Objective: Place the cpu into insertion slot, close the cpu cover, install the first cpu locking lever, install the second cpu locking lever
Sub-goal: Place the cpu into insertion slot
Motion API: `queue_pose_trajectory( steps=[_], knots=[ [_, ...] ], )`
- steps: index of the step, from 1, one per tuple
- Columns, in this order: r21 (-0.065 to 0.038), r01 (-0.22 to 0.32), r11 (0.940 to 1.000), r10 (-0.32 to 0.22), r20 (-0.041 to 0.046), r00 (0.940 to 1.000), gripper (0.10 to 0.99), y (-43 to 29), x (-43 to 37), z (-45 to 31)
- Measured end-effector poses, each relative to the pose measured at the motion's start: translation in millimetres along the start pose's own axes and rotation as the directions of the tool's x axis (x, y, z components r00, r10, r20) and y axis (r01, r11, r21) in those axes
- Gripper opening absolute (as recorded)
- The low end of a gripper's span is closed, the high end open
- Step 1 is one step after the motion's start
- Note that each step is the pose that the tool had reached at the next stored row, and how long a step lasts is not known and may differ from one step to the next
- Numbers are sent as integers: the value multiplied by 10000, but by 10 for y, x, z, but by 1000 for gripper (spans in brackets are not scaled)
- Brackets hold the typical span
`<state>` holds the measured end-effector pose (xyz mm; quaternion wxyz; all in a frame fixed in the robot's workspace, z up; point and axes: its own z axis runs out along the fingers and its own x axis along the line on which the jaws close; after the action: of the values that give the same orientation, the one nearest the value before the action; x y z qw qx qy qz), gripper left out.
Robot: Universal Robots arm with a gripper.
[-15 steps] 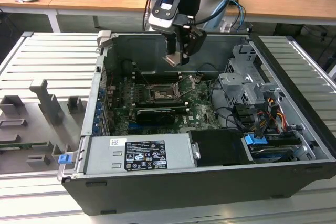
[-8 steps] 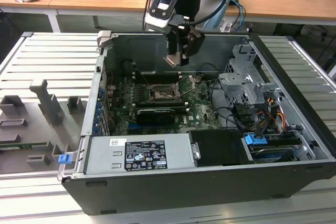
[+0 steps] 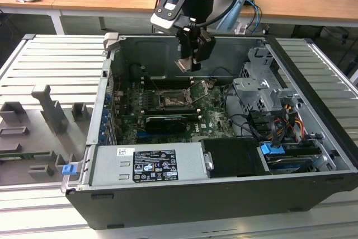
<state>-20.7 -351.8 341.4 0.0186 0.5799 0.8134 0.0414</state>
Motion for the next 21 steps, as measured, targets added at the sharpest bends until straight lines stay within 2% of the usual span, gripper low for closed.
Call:
queue_pose_trajectory(
  steps=[8, 21],
  knots=[
    [-17, -783, 9969, 783, 71, 9969, 522, -1, 2, 28],
    [-39, -1562, 9877, 1562, 138, 9876, 522, -3, 4, 58]
  ],
)
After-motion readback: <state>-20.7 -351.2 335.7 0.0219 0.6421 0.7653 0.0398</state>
